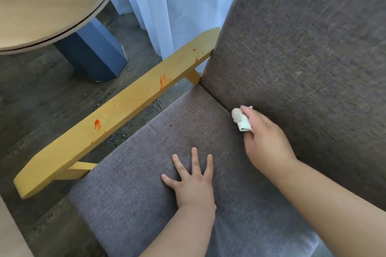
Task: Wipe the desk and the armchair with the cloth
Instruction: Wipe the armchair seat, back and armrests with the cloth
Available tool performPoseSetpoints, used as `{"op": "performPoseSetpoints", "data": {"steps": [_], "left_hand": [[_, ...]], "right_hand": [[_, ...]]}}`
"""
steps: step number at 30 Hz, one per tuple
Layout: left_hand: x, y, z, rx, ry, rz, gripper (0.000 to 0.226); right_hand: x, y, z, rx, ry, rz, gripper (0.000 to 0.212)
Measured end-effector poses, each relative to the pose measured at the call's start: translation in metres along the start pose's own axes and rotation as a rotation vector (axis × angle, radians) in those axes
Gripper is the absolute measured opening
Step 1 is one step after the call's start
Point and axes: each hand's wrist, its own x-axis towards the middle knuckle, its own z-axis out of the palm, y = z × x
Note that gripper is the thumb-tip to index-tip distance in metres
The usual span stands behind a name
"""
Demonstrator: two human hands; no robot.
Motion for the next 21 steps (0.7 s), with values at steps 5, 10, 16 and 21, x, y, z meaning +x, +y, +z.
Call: {"op": "performPoseSetpoints", "data": {"steps": [5,10,16,21], "left_hand": [[0.002,-0.003,0.003,0.014,0.014,0.014,0.143],[-0.001,-0.006,0.001,0.016,0.015,0.036,0.141],[-0.003,-0.009,-0.004,0.016,0.003,0.050,0.139],[-0.002,-0.009,-0.002,0.019,-0.002,0.050,0.143]], "right_hand": [[0.049,0.002,0.055,-0.302,-0.429,-0.193,0.077],[0.051,0.014,0.066,-0.343,-0.337,-0.072,0.073],[0.005,0.022,0.048,-0.731,-0.328,-0.012,0.037],[-0.064,0.054,0.030,-0.500,-0.306,0.219,0.040]]}}
